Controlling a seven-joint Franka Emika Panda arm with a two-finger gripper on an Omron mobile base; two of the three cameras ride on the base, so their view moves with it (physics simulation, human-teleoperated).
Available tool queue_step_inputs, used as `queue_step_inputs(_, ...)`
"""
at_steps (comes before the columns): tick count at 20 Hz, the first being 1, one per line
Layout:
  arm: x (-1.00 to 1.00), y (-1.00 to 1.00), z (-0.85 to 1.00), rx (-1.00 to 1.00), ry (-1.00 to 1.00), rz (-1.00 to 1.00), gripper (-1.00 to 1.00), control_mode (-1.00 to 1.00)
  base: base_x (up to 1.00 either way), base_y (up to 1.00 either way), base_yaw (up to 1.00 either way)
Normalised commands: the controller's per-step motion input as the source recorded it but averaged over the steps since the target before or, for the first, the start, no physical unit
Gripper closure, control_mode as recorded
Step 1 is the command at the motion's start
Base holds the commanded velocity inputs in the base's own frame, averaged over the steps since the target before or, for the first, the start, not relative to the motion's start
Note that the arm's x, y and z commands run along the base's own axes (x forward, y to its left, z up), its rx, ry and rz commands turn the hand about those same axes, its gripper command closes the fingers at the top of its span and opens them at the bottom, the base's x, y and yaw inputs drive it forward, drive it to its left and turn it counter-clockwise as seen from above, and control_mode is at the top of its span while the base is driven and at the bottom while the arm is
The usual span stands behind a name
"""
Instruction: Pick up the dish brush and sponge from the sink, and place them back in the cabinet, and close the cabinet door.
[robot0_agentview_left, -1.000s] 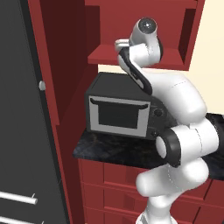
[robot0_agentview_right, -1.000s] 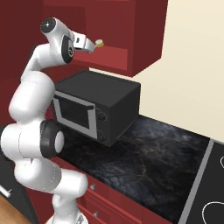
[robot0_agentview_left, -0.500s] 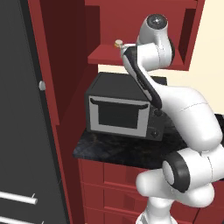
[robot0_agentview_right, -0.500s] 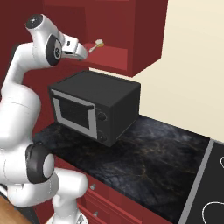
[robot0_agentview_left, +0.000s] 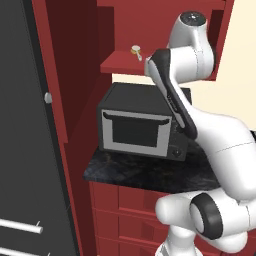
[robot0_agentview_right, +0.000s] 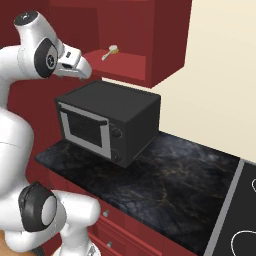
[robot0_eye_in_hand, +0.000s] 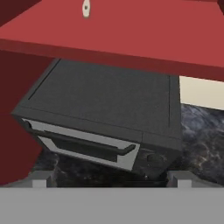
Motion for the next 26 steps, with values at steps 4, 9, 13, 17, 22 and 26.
queue_step_inputs(4,-0.73,0.00,0.00,0.04,0.21,0.00,-1.00,-1.00,0.00,0.00,0.00)
queue_step_inputs(9,-0.77,0.00,0.00,0.05,0.21,0.00,-1.00,-1.00,0.00,0.00,0.00)
queue_step_inputs(13,-0.68,0.00,0.00,0.04,0.21,0.00,-1.00,-1.00,0.00,0.00,0.00)
queue_step_inputs(17,-0.40,0.00,0.00,0.01,0.16,0.00,-1.00,-1.00,0.00,0.00,0.00)
queue_step_inputs(22,-0.20,0.00,-0.18,0.00,0.01,0.00,-1.00,-1.00,0.00,0.00,0.00)
queue_step_inputs(26,-0.06,0.00,-0.40,0.00,-0.01,0.00,-1.00,-1.00,0.00,0.00,0.00)
